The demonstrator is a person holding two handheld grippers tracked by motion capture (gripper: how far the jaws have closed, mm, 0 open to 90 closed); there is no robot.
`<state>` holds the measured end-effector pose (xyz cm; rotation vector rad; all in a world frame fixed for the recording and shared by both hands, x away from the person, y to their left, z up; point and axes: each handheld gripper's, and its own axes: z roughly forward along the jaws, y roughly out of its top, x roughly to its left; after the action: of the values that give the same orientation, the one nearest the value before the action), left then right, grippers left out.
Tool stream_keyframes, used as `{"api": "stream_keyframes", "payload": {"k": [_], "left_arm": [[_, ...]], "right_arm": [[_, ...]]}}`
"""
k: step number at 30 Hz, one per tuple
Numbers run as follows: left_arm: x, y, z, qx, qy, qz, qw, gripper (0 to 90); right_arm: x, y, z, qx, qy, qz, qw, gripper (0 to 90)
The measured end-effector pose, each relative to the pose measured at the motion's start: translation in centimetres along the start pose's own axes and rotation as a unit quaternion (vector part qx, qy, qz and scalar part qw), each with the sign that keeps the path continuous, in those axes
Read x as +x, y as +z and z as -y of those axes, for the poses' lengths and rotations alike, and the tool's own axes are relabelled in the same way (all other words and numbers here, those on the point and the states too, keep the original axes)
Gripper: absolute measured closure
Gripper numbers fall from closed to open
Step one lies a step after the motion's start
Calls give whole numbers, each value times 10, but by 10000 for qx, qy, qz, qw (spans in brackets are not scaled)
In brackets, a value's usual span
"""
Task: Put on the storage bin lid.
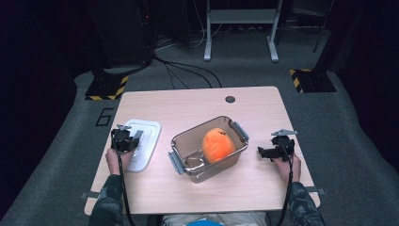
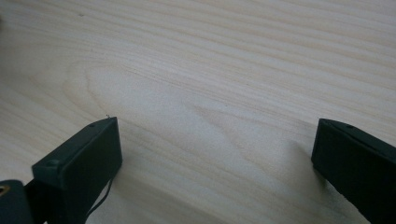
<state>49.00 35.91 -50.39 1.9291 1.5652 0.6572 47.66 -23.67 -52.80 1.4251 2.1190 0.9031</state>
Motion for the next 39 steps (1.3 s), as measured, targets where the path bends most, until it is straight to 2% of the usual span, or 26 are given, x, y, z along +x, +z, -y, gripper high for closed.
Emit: {"api": "stream_keyframes", "payload": {"k": [5, 8, 11, 19, 25, 37, 39], "left_arm": [[1, -7, -2, -102, -54, 70, 9999, 666], [0, -14, -7, -134, -10, 139, 9998, 666], [-2, -20, -10, -157, 124, 182, 9996, 666], [-12, -37, -23, -386, 242, 339, 9984, 666], [-18, -48, -33, -427, 419, 459, 9972, 666], [-24, -61, -49, -458, 673, 472, 9956, 666], [-25, -62, -51, -456, 665, 492, 9955, 666]], "right_arm": [[0, 0, 0, -6, -11, -2, 10000, 9], [0, 0, 0, 1, -2, 0, 10000, 9], [0, 0, 0, 0, 0, 0, 10000, 9], [0, 0, 0, -1, 0, 2, 10000, 9], [0, 0, 0, 0, -2, 3, 10000, 9], [0, 0, 0, 0, -1, 2, 10000, 9], [0, 0, 0, -1, -1, 2, 10000, 9]]}}
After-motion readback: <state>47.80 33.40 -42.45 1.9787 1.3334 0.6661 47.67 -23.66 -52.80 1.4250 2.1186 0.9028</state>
